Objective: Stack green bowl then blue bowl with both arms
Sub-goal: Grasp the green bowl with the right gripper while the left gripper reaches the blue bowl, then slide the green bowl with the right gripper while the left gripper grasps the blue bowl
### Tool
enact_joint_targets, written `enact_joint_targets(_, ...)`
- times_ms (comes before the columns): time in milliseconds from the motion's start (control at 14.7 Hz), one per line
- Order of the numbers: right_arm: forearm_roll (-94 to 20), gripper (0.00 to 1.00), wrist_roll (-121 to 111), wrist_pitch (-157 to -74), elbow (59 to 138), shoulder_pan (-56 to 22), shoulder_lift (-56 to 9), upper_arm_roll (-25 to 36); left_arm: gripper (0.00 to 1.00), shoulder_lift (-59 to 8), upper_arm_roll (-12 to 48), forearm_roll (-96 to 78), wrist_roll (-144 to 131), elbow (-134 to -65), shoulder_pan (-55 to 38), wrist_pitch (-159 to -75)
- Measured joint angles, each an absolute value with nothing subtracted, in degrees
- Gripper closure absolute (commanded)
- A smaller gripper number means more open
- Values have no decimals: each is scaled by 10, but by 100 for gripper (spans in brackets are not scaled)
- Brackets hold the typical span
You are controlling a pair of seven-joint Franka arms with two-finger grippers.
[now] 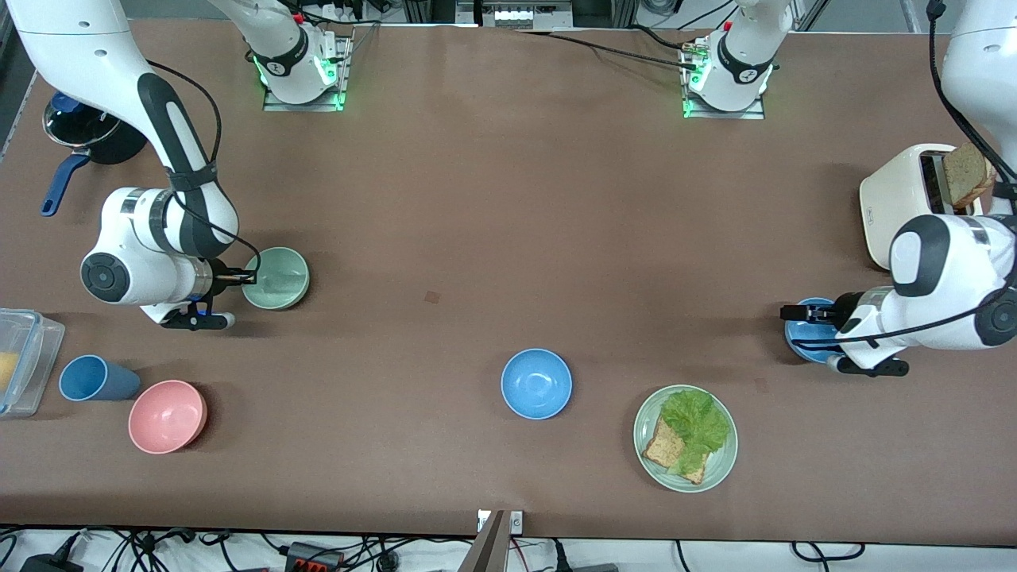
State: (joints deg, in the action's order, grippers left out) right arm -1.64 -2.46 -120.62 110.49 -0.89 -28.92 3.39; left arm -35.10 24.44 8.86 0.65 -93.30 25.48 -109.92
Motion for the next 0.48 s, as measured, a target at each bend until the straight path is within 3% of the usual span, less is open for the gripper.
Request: enact_joint_targets(475, -21, 100, 14, -1202, 1064, -48, -280, -36, 1, -348, 244, 185, 4, -936, 285, -1140)
